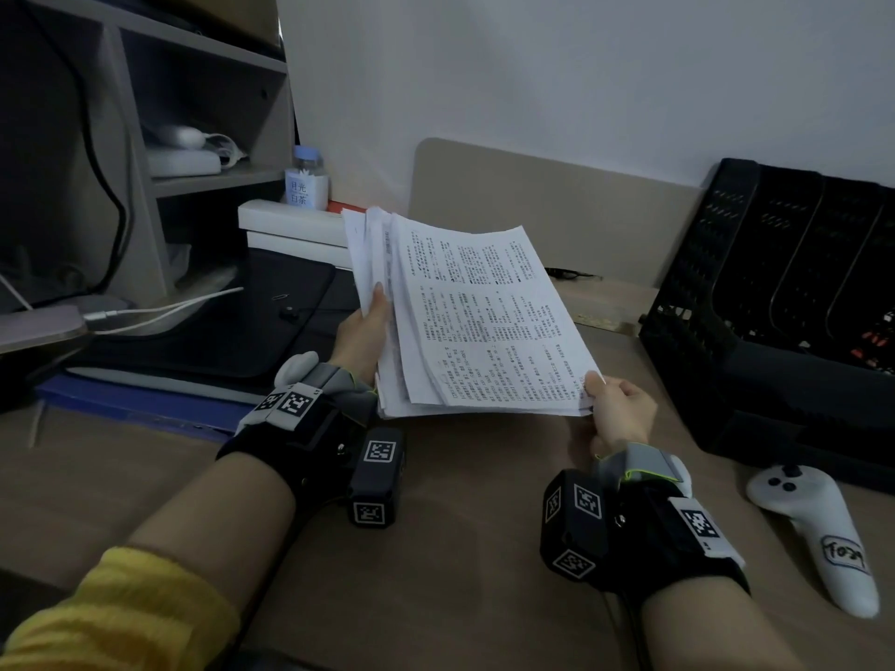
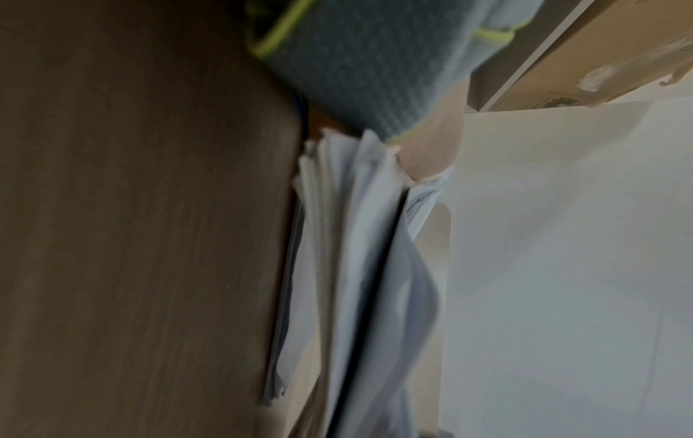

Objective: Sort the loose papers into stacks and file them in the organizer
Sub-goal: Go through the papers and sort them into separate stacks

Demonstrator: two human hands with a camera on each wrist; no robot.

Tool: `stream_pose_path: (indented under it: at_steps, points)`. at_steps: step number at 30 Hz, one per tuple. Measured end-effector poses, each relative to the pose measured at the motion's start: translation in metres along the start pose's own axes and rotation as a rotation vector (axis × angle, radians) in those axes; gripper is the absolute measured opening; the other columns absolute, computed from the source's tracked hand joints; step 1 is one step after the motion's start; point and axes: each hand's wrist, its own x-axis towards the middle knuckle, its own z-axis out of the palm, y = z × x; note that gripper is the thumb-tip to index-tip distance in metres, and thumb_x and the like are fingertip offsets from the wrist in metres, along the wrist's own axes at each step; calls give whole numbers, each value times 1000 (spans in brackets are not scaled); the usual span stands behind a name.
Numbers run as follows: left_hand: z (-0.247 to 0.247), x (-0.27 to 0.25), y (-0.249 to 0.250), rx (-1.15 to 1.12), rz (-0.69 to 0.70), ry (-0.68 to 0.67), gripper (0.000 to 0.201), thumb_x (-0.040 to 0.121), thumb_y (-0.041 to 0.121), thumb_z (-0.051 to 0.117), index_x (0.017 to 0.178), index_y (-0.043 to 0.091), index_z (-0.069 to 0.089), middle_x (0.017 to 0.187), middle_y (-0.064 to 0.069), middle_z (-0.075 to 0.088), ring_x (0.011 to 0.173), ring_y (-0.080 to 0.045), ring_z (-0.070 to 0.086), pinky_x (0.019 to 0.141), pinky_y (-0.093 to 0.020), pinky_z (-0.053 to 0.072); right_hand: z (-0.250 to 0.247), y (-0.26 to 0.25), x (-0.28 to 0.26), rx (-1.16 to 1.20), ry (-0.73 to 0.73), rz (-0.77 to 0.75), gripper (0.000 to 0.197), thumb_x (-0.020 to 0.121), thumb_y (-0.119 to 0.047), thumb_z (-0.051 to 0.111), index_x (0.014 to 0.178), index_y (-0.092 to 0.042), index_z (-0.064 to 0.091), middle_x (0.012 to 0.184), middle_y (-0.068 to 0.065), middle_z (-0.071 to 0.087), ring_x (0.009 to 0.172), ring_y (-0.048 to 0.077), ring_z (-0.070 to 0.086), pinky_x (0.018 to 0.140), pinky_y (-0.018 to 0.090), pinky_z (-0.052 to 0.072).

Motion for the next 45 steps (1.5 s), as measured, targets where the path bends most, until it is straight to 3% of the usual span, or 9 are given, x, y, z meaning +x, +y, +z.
stream_pose_path:
  at_steps: [5,12,17,22,30,34,38,41,45]
  points:
    - [0,0,0,26,9,7,56,95,55,44,128,11,58,120,-7,65,105,-23,62,84,-31,46,1,0,3,-53,57,-26,21,91,-12,49,71,-11,57,65,0,50,76,22,48,71,29,38]
    - [0,2,0,54,28,5,57,96,56,42,126,10,59,116,-8,64,98,-22,61,83,-30,45,-4,-7,1,14,53,50,20,98,-15,41,99,-7,59,75,7,49,55,17,39,46,20,36]
    - [1,1,0,33,32,3,56,96,54,43,125,9,59,110,-6,65,93,-20,62,78,-27,46,-3,-7,2,23,72,55,36,98,-16,39,118,7,57,77,10,50,57,19,41,45,23,36]
    - [1,-1,1,34,29,-2,54,97,53,42,125,10,58,106,-5,63,86,-16,61,69,-24,45,-2,-11,0,70,70,83,32,99,-18,38,115,0,58,95,11,57,56,13,48,45,19,38]
    - [0,1,1,-2,18,26,52,97,51,45,125,10,59,117,-4,63,98,-19,58,83,-29,43,4,-5,-3,51,-65,-37,29,98,-18,47,71,-13,54,61,2,50,40,4,46,50,19,37]
    - [0,3,-1,-16,32,33,52,97,50,45,124,8,60,111,-3,64,95,-18,59,80,-28,43,6,0,-5,-79,-121,-189,28,97,-22,51,83,-2,66,76,4,58,75,14,48,68,27,37]
    - [-1,4,-3,-5,41,22,51,97,50,46,121,8,63,112,-4,67,98,-20,62,80,-28,45,1,1,-1,-133,62,-264,23,93,-21,56,102,-7,72,83,4,61,84,16,53,75,23,34]
    - [-2,6,-4,-4,29,20,48,96,50,47,115,9,64,112,-5,67,100,-22,63,82,-30,46,1,1,2,-127,108,-206,23,95,-20,51,94,-6,69,80,13,61,83,28,53,73,26,35]
    - [0,9,-6,-6,39,20,43,97,50,46,110,12,63,110,-5,66,96,-21,61,82,-30,45,-4,-3,7,86,223,35,34,98,-17,45,126,-2,57,101,6,53,94,22,53,78,27,37]
